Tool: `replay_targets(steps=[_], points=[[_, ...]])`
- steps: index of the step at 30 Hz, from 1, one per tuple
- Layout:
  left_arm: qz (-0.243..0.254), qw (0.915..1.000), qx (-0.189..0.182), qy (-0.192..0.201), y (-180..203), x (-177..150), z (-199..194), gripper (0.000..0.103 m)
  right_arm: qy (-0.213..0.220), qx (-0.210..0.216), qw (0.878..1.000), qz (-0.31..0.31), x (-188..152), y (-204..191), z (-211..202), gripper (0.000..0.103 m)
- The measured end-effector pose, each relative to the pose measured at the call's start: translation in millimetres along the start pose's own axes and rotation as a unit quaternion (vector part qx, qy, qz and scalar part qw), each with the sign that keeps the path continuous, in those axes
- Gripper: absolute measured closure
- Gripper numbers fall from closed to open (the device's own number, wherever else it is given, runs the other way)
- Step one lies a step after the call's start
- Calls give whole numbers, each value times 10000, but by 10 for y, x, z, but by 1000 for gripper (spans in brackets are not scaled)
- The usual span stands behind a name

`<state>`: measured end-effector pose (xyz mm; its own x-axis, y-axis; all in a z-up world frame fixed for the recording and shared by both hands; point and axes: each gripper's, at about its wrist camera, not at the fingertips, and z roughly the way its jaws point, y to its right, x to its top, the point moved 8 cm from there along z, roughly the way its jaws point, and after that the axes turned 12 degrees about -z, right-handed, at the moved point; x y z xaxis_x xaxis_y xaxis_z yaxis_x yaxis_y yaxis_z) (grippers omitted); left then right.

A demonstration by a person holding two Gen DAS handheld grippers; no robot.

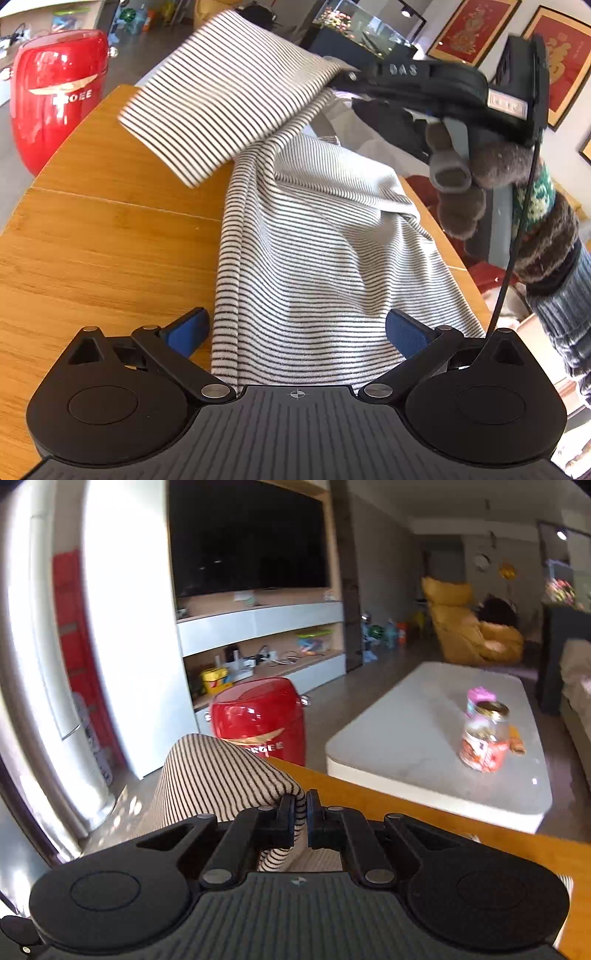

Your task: Fold clothes

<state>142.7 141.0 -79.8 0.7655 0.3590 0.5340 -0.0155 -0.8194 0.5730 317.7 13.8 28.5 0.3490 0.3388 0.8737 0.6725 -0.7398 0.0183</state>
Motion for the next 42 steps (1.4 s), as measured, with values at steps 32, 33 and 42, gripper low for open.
replay_targets(steps=[32, 33, 42], points=[[301, 9985, 308, 344, 55, 161, -107, 0, -849, 235, 9001, -4266, -448, -1487, 674, 96], [317, 9985, 260, 369, 77, 185, -119, 0, -639, 107, 9070, -4161, -311, -1448, 598, 96], [796, 9953, 35, 548, 425, 430, 137, 0, 993, -608, 9809, -1556, 1139, -115, -489, 96]])
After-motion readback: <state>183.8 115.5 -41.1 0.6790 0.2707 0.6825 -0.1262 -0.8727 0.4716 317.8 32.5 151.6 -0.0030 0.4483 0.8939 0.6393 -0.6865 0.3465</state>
